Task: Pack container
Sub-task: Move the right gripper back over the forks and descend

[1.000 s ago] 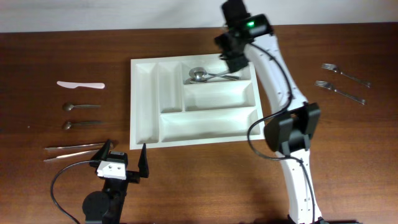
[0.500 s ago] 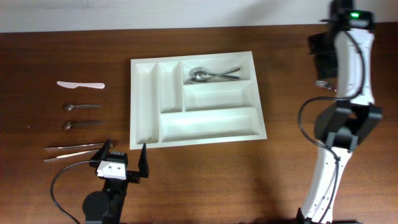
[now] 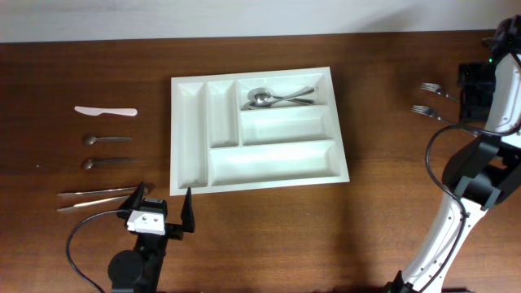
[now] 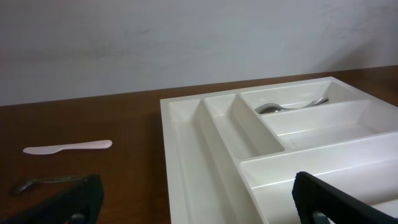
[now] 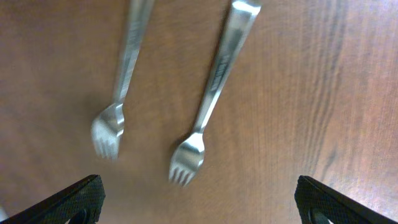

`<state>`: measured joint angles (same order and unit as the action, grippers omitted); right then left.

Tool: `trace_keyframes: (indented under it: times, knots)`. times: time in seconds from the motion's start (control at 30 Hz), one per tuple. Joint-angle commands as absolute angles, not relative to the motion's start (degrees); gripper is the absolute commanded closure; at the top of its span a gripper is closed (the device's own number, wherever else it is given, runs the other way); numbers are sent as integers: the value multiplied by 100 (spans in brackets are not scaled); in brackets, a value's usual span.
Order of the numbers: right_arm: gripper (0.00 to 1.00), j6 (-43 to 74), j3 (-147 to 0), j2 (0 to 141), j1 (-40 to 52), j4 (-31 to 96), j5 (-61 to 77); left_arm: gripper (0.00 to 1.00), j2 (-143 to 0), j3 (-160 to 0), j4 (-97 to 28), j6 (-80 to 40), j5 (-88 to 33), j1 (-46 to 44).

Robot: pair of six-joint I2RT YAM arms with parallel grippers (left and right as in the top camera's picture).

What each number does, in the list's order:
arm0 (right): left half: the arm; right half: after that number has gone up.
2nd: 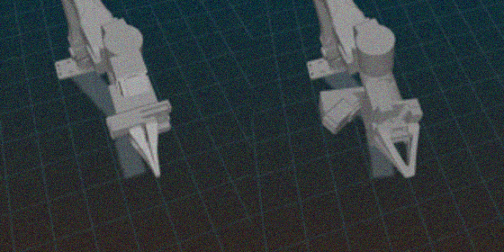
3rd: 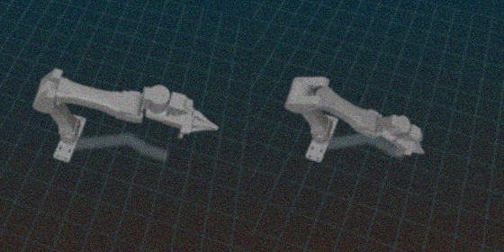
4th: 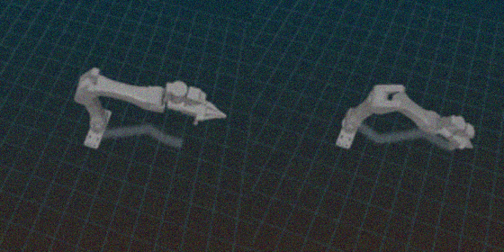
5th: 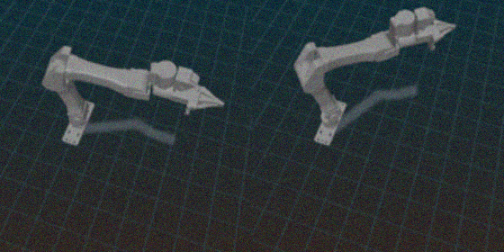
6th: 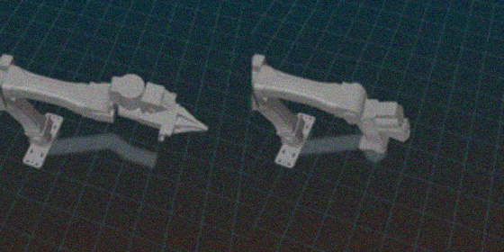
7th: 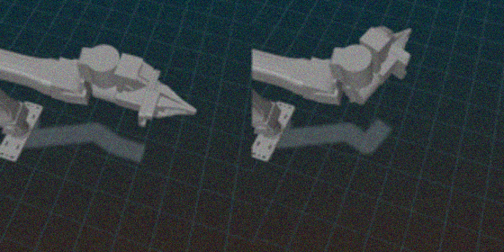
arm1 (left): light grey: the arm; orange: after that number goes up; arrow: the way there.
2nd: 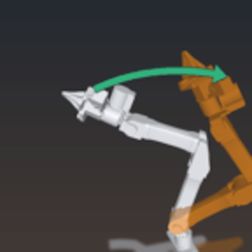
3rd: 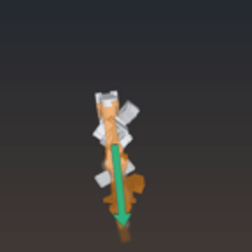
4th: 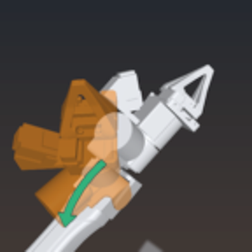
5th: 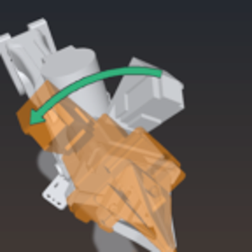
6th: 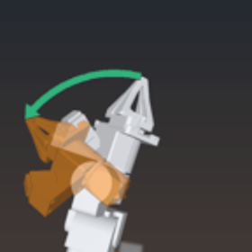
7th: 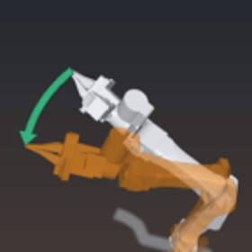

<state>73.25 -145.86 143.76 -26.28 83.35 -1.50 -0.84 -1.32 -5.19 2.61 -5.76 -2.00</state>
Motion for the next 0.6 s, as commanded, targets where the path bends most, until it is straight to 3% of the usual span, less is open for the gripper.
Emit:
trace_keyframes:
  times: [0.0,0.57]
  knots:
    - [1,7456,-14215,14376,-2694,8281,-261,1,-36,-110,-539,309,-556,-169]
    - [4,7854,-13327,14385,-2877,7581,-196,1,-36,-110,-539,309,-556,-169]
